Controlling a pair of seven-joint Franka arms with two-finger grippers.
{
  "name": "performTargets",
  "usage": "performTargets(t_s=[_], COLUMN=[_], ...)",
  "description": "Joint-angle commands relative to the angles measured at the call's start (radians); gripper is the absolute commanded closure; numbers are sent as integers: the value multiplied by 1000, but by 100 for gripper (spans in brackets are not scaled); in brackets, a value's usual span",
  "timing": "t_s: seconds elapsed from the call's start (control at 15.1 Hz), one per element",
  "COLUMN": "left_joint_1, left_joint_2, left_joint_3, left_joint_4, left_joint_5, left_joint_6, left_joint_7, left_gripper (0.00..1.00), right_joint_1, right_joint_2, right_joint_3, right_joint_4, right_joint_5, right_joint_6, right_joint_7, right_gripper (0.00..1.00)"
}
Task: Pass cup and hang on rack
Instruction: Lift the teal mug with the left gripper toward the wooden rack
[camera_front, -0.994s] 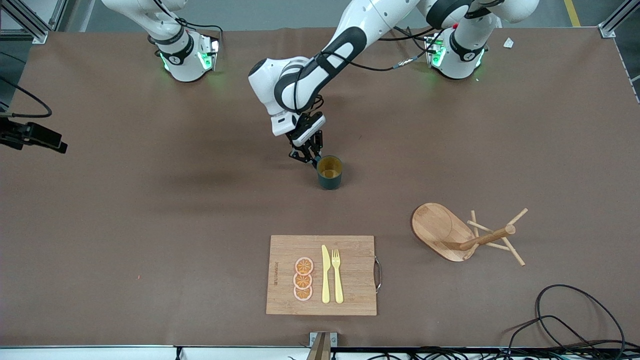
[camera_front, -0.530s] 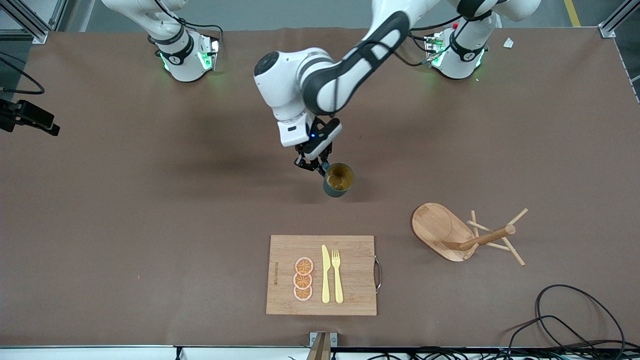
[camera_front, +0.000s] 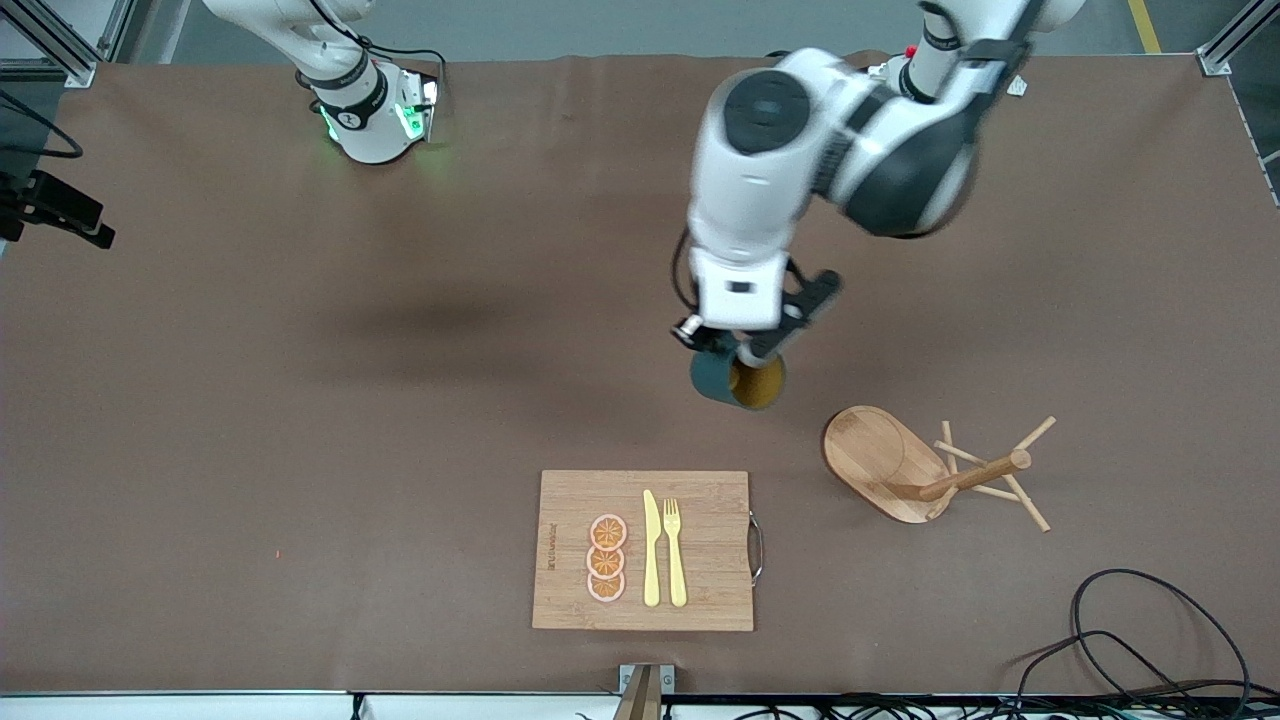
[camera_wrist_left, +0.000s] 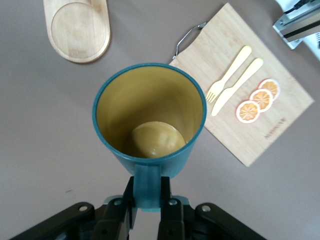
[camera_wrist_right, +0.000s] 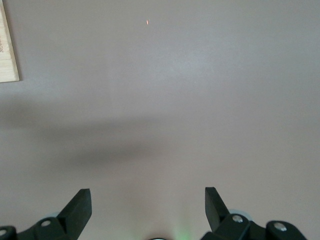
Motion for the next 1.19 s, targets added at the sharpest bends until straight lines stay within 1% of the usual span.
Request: performTargets(t_s=[0.0, 0.13, 0.27, 0.4, 0.6, 0.8, 0.99, 1.13], left_joint_1=[135, 218, 267, 313, 401, 442, 507, 542], left_joint_2=[-58, -65, -59, -52, -33, -19, 20, 37], left_joint_3=[-11, -9, -6, -8, -6, -6, -6, -6], left_joint_4=[-32, -34, -37, -43, -46, -55, -56, -62], left_joint_5=[-166, -271, -335, -368, -518, -582, -733, -797], left_joint_6=[-13, -49, -79, -115, -160, -194, -195, -197], left_joint_7=[174, 246, 248, 245, 253, 209, 149, 123], left_gripper=[100, 100, 99, 99, 99, 100, 100, 100], right_joint_1=[-9, -6, -7, -7, -7, -4, -4, -6], right_joint_2=[-36, -36, -36, -36, -37, -37, -37, -36], right_joint_3=[6, 8, 8, 6, 6, 8, 8, 8], right_joint_4=[-38, -36, -36, -36, -33, -30, -27, -15], right_joint_5=[-1, 16, 18, 18, 18, 18, 19, 27], right_joint_6=[1, -2, -12, -19, -46, -49, -46, -45], right_joint_7=[-5, -5, -5, -5, -6, -5, -5, -6], right_gripper=[0, 0, 0, 0, 0, 0, 0, 0])
